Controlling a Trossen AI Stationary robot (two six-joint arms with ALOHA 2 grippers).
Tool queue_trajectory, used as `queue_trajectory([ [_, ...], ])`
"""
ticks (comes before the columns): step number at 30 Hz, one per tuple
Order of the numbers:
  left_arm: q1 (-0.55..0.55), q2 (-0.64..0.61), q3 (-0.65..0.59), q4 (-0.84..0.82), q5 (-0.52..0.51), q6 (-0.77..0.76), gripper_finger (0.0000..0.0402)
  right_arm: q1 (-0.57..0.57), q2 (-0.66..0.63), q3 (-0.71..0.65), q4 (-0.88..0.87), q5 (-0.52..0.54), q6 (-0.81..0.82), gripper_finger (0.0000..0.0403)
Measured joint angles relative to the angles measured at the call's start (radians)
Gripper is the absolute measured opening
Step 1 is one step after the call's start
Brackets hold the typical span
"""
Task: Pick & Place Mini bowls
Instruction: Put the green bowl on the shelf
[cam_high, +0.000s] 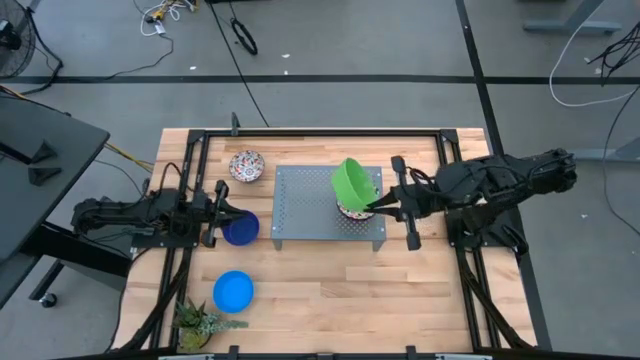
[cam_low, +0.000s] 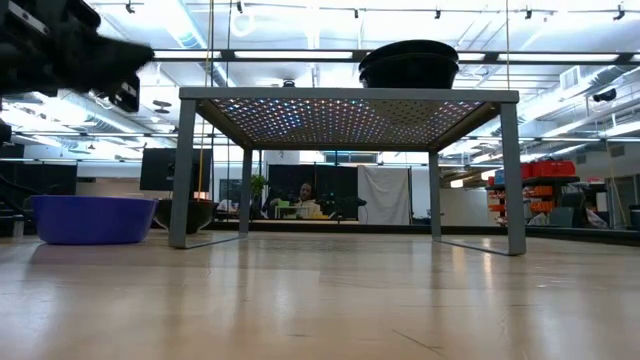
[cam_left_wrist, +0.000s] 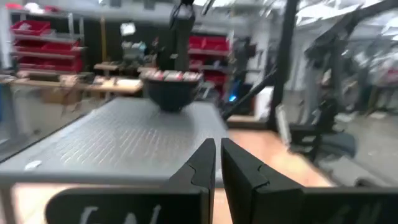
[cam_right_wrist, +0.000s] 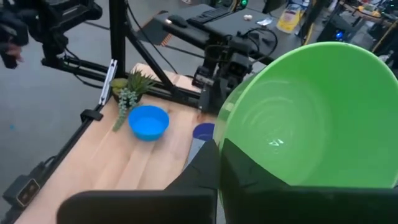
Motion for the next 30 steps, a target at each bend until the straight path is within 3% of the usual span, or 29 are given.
queue_trajectory([
  [5,0.000,0.000,0.000,0.132,0.063,-0.112,0.0032,-0.049,0.023,0.000,0.002,-0.041,-0.059,0.0000],
  [15,0.000,0.000,0.000,0.450,0.047,-0.277,0.0032,-0.146,0.055,0.000,0.006,-0.166,-0.254,0.0000],
  [19,0.000,0.000,0.024,0.455,0.043,-0.277,0.0032,-0.173,0.074,0.000,0.008,-0.170,-0.379,0.0000],
  [25,0.000,0.000,0.075,0.457,0.006,-0.258,0.0032,-0.219,0.116,0.000,0.010,-0.103,-0.535,0.0000],
  [30,0.000,0.000,0.084,0.451,-0.056,-0.198,0.0032,-0.262,0.163,0.000,0.001,0.049,-0.712,0.0000],
])
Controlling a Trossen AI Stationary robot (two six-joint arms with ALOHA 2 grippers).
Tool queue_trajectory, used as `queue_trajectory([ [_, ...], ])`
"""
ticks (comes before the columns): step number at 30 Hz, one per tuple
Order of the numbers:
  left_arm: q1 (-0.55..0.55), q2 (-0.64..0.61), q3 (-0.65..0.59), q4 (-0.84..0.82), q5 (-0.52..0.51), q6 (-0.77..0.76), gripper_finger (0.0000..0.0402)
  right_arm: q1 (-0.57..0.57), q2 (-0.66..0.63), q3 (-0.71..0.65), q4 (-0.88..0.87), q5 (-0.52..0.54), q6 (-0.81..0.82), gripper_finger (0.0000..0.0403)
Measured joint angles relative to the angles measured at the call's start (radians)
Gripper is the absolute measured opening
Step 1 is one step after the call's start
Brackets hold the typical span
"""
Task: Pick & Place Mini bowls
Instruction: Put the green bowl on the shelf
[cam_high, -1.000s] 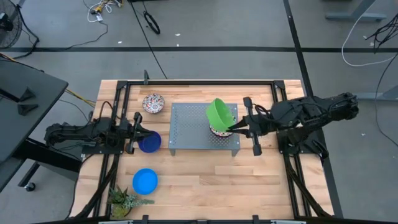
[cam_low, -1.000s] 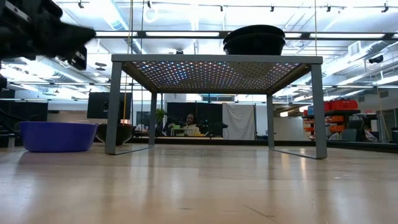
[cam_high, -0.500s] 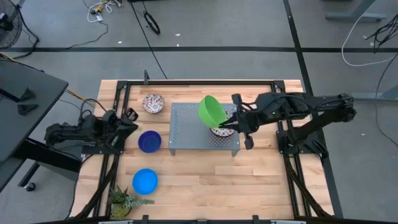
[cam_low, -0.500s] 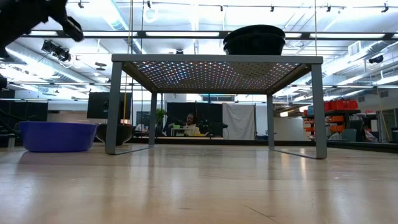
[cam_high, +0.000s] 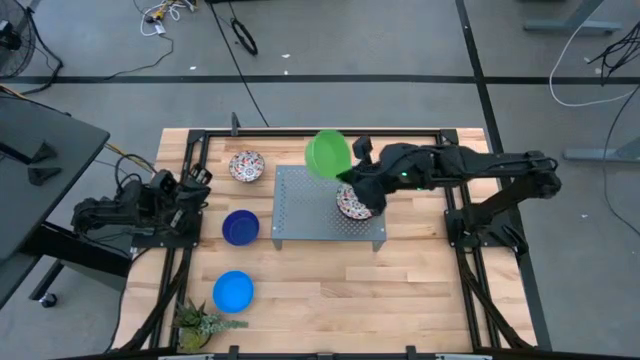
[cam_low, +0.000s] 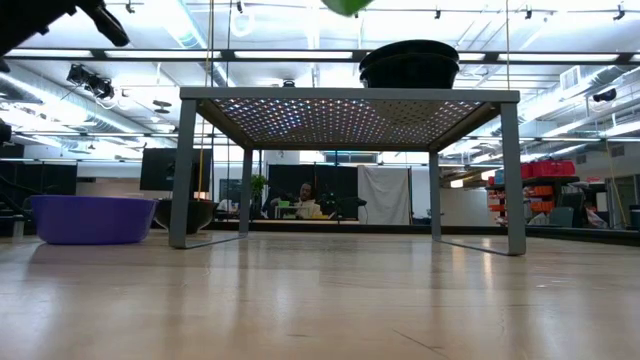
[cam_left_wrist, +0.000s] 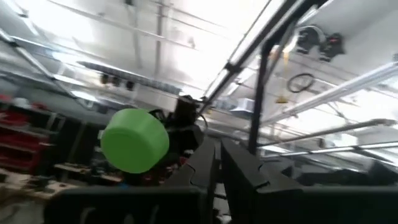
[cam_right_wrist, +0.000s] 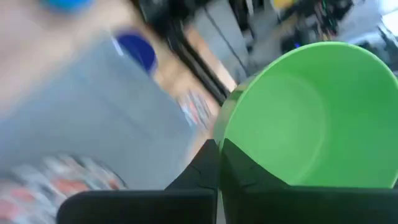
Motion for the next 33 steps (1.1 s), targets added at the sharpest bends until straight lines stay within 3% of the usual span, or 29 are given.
queue_trajectory([
  [12,0.000,0.008,0.001,-0.107,-0.241,0.003,0.0032,-0.073,0.088,0.000,-0.015,0.433,-0.477,0.0000],
  [20,0.000,0.097,0.015,-0.093,-0.294,0.001,0.0032,-0.084,0.095,0.000,0.006,0.520,-0.661,0.0000],
  [25,0.000,0.216,0.132,-0.120,-0.333,0.046,0.0032,-0.087,0.095,0.000,0.016,0.603,-0.851,0.0000],
  [33,0.000,0.499,0.457,-0.381,-0.443,0.155,0.0032,-0.091,0.097,0.000,0.020,0.618,-0.876,0.0000],
])
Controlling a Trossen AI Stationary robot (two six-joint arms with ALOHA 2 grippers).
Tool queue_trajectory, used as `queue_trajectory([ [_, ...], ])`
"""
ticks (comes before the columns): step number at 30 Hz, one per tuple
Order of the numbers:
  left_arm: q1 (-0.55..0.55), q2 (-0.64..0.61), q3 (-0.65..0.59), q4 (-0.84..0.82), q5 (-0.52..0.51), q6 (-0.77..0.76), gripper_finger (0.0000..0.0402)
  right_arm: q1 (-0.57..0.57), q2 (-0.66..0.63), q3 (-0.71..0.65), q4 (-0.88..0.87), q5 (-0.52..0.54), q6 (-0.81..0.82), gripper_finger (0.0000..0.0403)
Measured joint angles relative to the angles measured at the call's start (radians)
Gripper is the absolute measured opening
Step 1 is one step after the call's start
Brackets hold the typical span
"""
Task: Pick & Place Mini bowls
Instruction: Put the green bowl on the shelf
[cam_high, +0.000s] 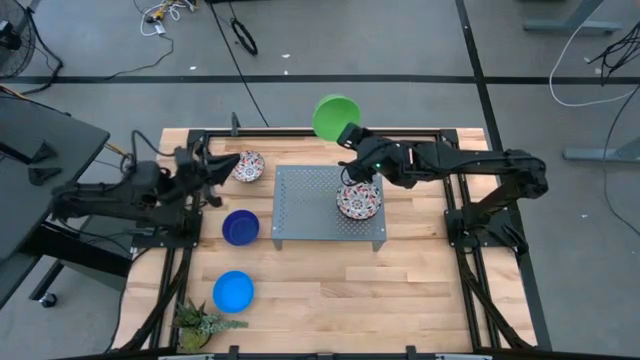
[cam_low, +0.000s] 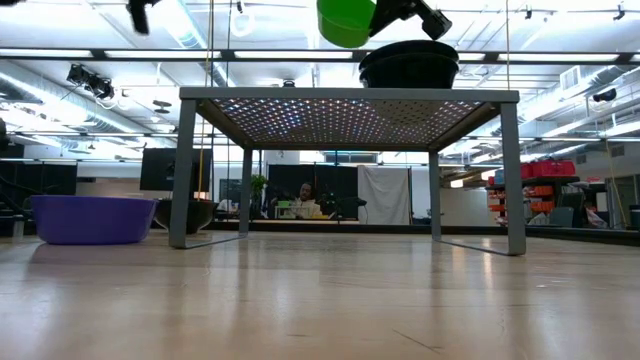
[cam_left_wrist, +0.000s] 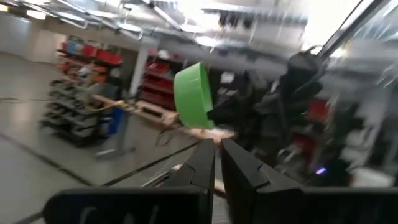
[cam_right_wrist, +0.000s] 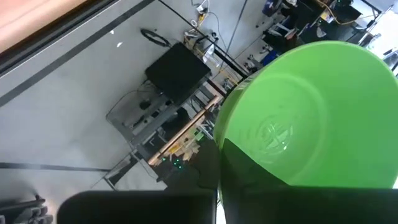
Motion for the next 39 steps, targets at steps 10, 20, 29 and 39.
queue_trajectory([
  [10,0.000,0.360,0.293,-0.040,-0.221,0.232,0.0032,0.000,0.020,0.000,0.007,0.000,0.012,0.0000],
  [20,0.000,0.601,0.481,-0.085,-0.396,0.291,0.0032,-0.001,0.021,0.000,0.008,0.014,0.012,0.0000],
  [29,0.020,0.708,0.566,-0.085,-0.421,0.291,0.0032,-0.050,0.054,0.000,0.007,0.101,0.046,0.0000],
  [39,0.102,0.767,0.568,-0.070,-0.306,0.271,0.0032,-0.106,0.097,0.000,0.044,0.115,0.038,0.0000],
])
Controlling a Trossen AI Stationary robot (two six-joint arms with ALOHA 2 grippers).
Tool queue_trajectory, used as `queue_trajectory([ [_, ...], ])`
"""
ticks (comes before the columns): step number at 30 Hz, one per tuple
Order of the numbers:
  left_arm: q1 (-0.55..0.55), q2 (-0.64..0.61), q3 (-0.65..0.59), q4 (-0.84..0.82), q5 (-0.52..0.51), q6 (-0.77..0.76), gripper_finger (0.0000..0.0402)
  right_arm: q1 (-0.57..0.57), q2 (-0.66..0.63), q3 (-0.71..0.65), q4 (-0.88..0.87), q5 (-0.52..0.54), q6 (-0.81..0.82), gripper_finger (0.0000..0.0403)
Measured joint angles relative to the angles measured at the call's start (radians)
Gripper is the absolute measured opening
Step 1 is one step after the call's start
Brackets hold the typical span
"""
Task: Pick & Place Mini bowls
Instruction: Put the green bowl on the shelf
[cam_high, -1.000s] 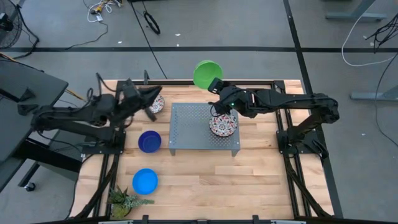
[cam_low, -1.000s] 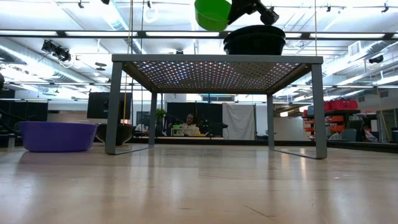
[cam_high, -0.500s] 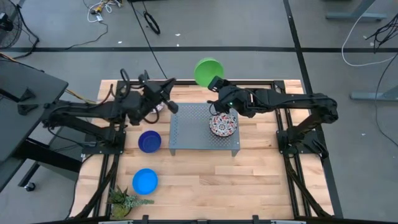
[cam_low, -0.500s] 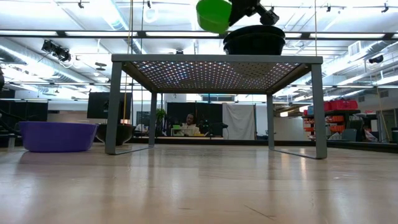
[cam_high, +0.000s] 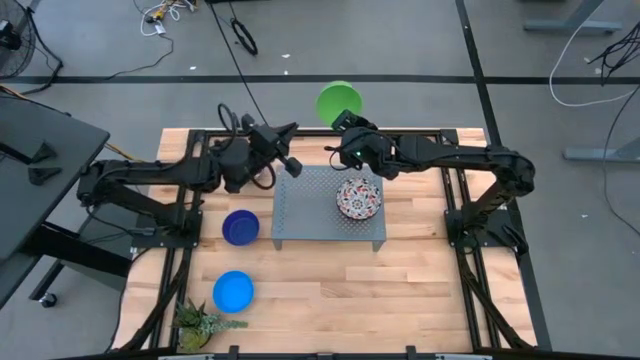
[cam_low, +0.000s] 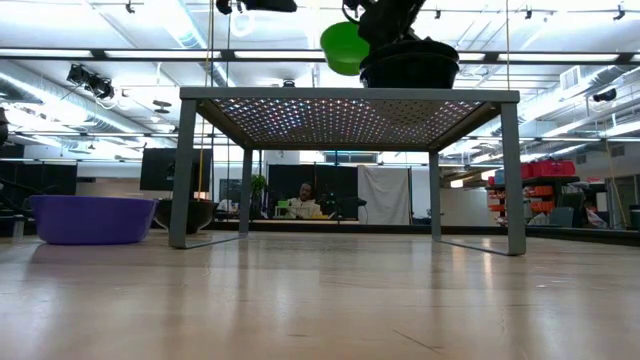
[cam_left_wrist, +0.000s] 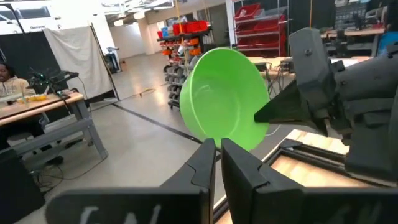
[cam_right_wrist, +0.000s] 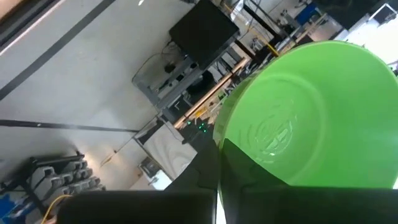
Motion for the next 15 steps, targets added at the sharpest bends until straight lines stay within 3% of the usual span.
queue_trajectory([
  [8,0.079,-0.001,0.000,0.012,0.078,-0.039,0.0048,-0.006,-0.001,0.000,0.042,-0.009,-0.004,0.0000],
  [15,0.129,-0.001,0.000,0.007,0.157,-0.097,0.0160,-0.006,-0.001,0.000,0.043,-0.038,-0.007,0.0000],
])
